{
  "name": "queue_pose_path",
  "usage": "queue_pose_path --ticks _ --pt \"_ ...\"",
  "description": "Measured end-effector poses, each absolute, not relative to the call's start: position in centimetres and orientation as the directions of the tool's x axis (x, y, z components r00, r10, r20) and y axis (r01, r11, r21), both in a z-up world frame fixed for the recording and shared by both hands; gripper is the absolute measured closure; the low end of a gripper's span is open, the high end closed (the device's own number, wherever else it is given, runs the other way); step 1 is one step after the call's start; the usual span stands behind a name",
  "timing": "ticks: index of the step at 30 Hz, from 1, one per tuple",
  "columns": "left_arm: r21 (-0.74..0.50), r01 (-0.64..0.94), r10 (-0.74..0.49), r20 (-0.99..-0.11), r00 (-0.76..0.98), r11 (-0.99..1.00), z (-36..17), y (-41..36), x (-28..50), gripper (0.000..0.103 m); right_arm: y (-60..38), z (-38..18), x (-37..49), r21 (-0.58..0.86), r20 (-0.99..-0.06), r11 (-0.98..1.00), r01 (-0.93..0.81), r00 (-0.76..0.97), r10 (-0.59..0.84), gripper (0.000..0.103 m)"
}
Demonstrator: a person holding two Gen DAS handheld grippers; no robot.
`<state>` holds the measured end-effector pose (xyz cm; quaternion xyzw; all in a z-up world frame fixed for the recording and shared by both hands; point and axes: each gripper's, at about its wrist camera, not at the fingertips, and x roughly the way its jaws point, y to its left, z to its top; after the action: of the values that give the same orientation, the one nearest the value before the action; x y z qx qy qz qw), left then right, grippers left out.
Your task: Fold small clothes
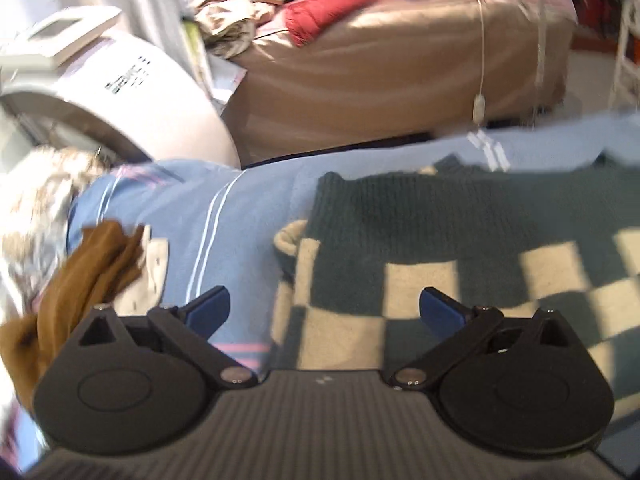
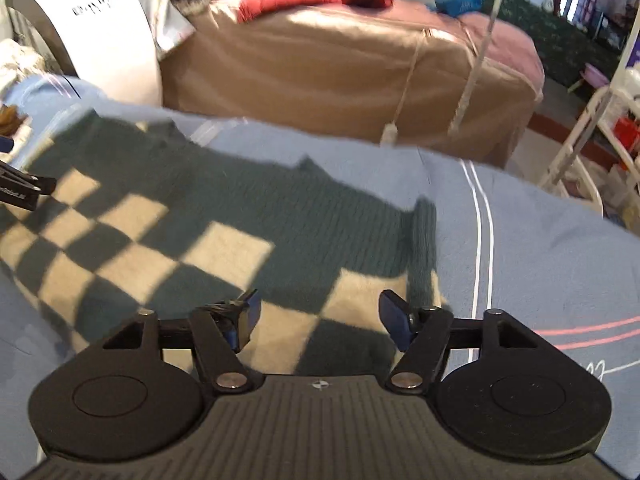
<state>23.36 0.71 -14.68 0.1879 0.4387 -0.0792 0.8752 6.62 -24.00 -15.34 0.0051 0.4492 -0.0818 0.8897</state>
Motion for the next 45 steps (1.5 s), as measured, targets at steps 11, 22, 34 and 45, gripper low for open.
queue_pose_path --ticks 11,22,34,45 --pt "0.319 0.177 0.119 -0.725 0.678 0.931 -8.8 0.2 7.9 0.000 -19.0 -12.3 13.5 -0.138 -0.817 0.982 -0.132 0.576 -0.038 0.000" --pt "0.364 -0.080 0.306 -0.623 0.720 0.928 -0.1 3.0 2.1 0.000 -15.7 2.2 24.9 0.026 -0.699 0.944 -0.328 0.669 0.252 0.000" --pt "0.189 -0.063 0.185 -0.747 0.638 0.980 -6.0 -4.0 -1.9 0.000 -24.7 -1.0 16.8 0.137 -0.746 0.948 -0.285 0.601 0.289 0.000" --pt "-0.326 -0.013 -0.286 -0.848 0.445 0.945 -14.6 -11.6 -0.1 0.001 -36.1 -9.9 11.2 0.111 -0.869 0.970 -0.217 0.452 0.200 0.000"
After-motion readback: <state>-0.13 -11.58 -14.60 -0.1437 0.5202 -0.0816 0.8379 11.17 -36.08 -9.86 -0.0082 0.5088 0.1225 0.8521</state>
